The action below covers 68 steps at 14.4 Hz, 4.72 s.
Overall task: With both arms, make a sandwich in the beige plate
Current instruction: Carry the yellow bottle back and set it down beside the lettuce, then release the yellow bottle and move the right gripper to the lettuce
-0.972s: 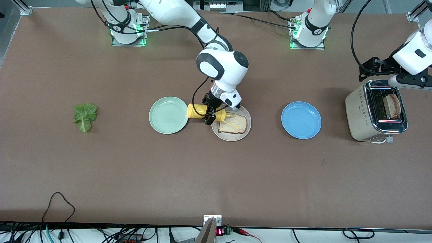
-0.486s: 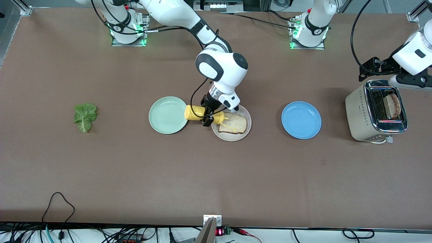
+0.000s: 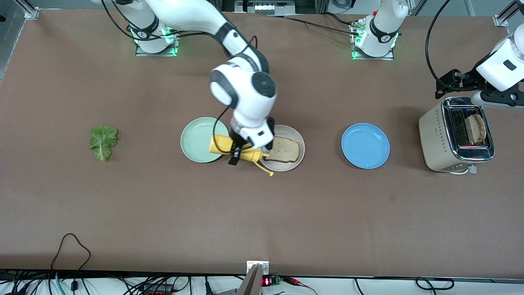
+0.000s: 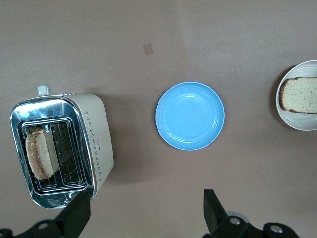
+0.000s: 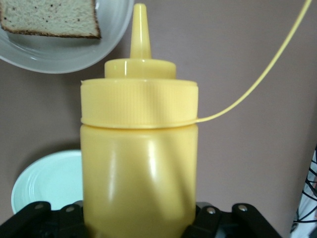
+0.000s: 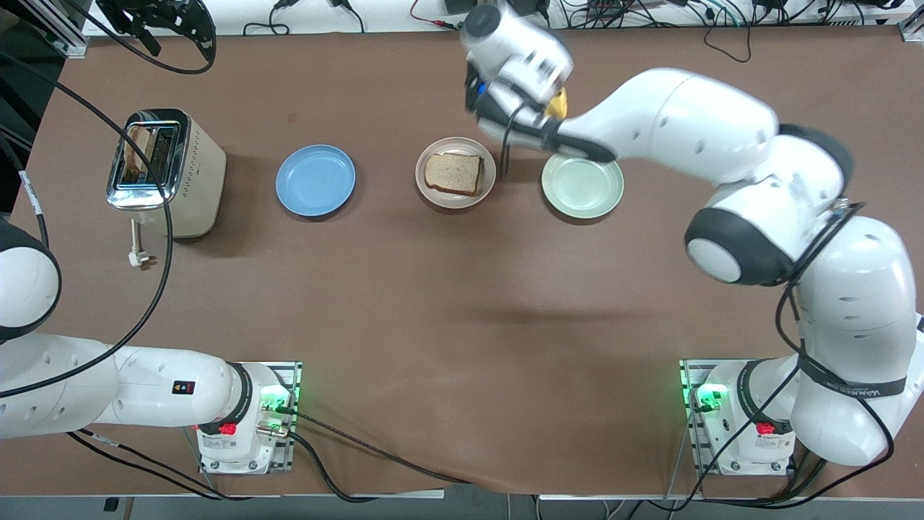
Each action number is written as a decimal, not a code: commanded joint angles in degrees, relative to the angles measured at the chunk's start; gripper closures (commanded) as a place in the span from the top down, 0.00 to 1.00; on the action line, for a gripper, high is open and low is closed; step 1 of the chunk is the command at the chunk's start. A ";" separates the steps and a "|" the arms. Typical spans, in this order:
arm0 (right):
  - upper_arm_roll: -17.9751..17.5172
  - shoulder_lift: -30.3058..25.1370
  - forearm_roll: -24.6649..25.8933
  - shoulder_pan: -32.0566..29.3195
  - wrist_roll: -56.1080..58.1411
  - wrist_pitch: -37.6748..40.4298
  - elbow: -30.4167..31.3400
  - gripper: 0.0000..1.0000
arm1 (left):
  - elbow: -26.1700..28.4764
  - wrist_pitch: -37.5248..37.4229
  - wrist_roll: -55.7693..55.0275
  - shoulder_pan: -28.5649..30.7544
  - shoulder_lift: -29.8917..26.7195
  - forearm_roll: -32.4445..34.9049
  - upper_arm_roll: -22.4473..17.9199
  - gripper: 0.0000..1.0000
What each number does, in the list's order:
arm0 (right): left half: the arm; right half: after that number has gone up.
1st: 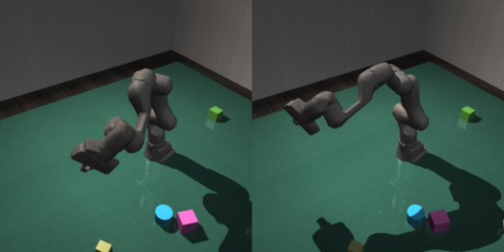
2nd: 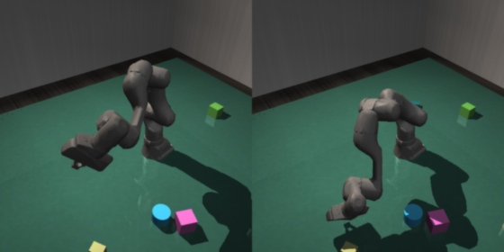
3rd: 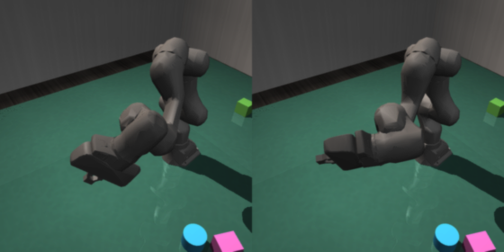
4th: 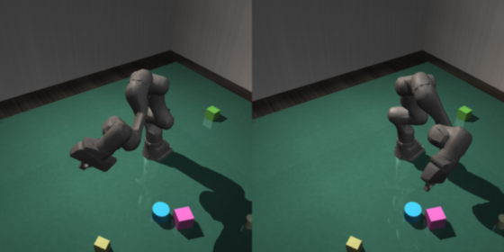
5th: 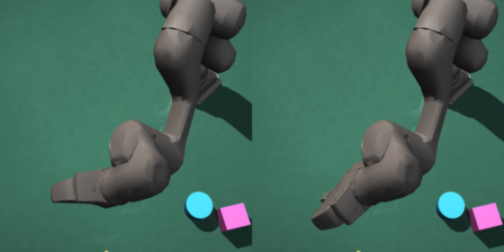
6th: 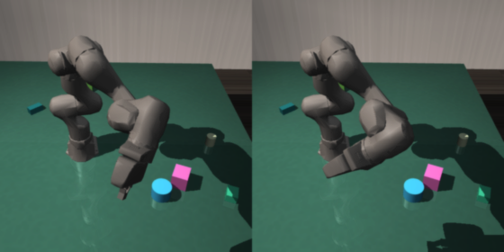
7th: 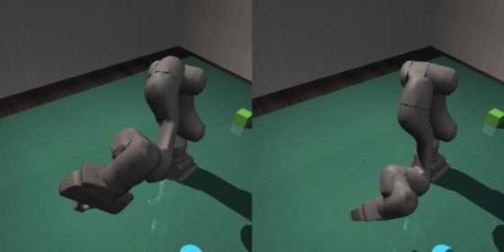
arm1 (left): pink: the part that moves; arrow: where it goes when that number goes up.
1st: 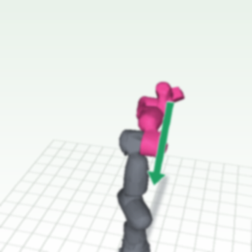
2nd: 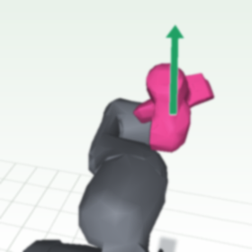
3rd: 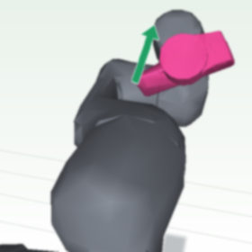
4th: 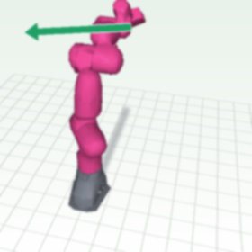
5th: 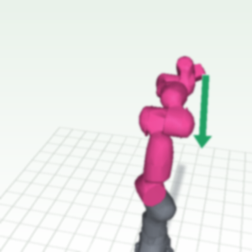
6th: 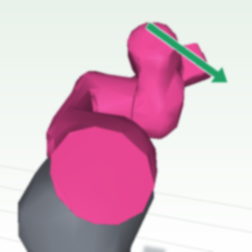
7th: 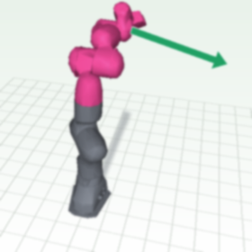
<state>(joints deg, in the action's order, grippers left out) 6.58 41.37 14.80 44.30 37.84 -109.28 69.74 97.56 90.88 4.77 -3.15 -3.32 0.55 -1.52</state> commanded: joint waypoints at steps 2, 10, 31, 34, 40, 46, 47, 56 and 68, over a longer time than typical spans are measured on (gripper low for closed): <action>-1.13 -5.76 -11.78 -7.11 8.46 0.73 0.84 0.29 | -0.79 -0.88 0.32 -0.10 0.16 -0.73 -0.41 1.00; -1.13 -11.83 -42.01 -22.93 33.06 0.73 6.19 0.29 | -0.79 -0.88 0.32 -0.10 0.16 -0.73 -0.33 1.00; -1.04 -14.14 -89.50 -49.04 101.96 13.46 46.89 0.31 | -0.79 -0.88 0.32 -0.10 0.16 -0.73 -0.33 1.00; -1.04 -8.52 -92.13 -50.89 110.93 17.16 46.89 0.31 | -0.79 -0.88 0.32 -0.01 0.16 -0.73 -0.33 1.00; -1.04 -1.65 -94.16 -53.17 118.78 22.87 46.71 0.31 | -0.79 -0.88 0.32 -0.01 0.16 -0.73 -0.33 1.00; -1.04 0.99 -94.69 -54.15 120.28 25.17 46.36 0.52 | -0.79 -0.88 0.32 -0.10 0.16 -0.73 -0.33 1.00; -1.04 1.08 -94.78 -54.15 120.28 25.26 46.36 0.61 | -0.79 -0.88 0.32 -0.10 0.16 -0.73 -0.33 1.00; -0.69 0.65 -93.38 -55.20 119.31 25.08 45.22 1.00 | -0.79 -0.88 0.32 -0.10 0.16 -0.73 -0.33 1.00; 10.38 -5.06 -78.01 -53.97 108.09 23.86 41.01 1.00 | -1.84 -0.88 0.15 -0.10 0.86 -0.82 -0.33 1.00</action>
<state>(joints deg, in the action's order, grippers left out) 15.64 39.05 -66.11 -10.41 150.72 -84.88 111.06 97.53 90.87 4.77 -3.14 -3.32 0.55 -1.56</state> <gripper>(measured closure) 0.000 0.000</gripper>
